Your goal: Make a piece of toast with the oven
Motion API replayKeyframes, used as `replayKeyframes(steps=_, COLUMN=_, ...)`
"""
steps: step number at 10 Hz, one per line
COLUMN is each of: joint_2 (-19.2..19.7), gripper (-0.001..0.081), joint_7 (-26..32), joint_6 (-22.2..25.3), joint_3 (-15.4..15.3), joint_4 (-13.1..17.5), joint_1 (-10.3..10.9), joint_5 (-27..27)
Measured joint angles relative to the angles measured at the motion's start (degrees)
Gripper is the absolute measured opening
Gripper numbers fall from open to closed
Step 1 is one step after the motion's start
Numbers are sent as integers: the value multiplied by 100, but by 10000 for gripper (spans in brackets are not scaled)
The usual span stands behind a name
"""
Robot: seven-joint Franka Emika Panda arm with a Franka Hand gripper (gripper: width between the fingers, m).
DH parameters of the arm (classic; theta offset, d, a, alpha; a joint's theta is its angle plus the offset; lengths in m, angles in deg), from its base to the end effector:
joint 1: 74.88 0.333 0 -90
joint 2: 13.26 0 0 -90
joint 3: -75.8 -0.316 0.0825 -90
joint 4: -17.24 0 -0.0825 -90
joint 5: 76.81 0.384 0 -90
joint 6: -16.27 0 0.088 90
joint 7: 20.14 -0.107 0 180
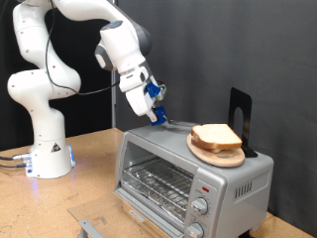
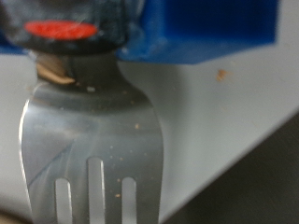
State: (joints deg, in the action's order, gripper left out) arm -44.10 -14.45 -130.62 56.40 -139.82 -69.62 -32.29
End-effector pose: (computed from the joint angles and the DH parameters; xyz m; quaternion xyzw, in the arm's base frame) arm 0.3579 0.1468 0.4047 -0.9673 0.0329 -0.1505 0.2016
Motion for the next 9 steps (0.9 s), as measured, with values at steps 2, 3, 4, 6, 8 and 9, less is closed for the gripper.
replayKeyframes(steps=2, joint_2=-419, gripper=493, joint_7=52, joint_6=495, joint_3=225, joint_4=41, joint_1=3, joint_5=-16)
replayKeyframes(steps=3, joint_2=-615, gripper=494, joint_7=52, joint_6=737, joint_3=293, joint_4=30, joint_1=0, joint_5=-28)
replayKeyframes(steps=4, joint_2=-595, gripper=494, joint_7=50, joint_6=711, joint_3=281, joint_4=18, joint_1=-2, joint_5=-28)
replayKeyframes(steps=6, joint_2=-517, gripper=494, joint_7=50, joint_6=559, joint_3=246, joint_4=-15, joint_1=-3, joint_5=-9)
replayKeyframes(steps=8, joint_2=-386, gripper=494, joint_7=50, joint_6=228, joint_3=151, joint_4=-92, joint_1=-2, joint_5=21)
replayKeyframes(steps=9, joint_2=-299, gripper=494, joint_7=60, joint_6=119, joint_3=131, joint_4=-114, joint_1=1, joint_5=26)
